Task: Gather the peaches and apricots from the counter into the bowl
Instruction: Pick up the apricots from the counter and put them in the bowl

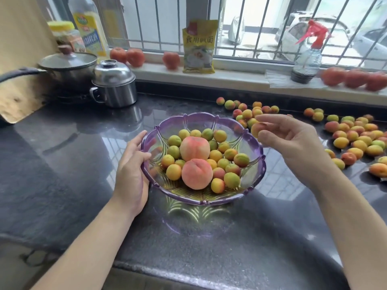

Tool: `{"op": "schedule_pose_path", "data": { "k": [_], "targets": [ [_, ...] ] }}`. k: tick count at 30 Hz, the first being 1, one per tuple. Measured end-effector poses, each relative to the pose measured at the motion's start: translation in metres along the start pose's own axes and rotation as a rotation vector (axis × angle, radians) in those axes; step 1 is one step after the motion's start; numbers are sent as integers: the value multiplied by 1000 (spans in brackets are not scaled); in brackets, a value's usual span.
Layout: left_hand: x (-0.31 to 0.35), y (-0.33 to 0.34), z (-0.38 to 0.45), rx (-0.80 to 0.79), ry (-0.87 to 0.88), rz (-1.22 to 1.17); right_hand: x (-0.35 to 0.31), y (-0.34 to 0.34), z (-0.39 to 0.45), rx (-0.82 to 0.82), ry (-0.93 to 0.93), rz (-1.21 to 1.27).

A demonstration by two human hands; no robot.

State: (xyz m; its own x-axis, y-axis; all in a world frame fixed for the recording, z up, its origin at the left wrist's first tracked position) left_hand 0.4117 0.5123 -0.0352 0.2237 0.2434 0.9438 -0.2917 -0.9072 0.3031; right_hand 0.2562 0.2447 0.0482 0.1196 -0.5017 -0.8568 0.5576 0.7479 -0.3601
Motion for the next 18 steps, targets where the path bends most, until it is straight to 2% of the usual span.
{"op": "schedule_pose_path", "data": {
  "k": [3, 8, 15, 18],
  "targets": [
    [1, 1, 0, -2, -7, 2, -38, 14, -6, -199, -34, -130],
    [1, 1, -1, -6, -12, -12, -58, 56, -18, -531, 119, -356],
    [3, 1, -2, -7, -26, -31, -52, 90, -22, -639, 125, -717],
    [3, 2, -2, -9, -25, -26, -51, 97, -24, -629, 89, -828]
  ]
}}
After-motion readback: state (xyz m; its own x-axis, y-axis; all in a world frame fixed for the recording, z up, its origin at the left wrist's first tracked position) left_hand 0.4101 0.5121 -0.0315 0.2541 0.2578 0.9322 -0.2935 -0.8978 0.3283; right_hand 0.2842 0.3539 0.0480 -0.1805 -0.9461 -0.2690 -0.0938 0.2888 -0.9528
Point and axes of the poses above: each hand's wrist, its own z-axis towards the middle knuckle, its own y-axis out of the palm, x = y × z, the point moved 3 cm from there along z, towards the middle knuckle, and after that the axes turned 7 degrees about -y, right-handed, at the moved point
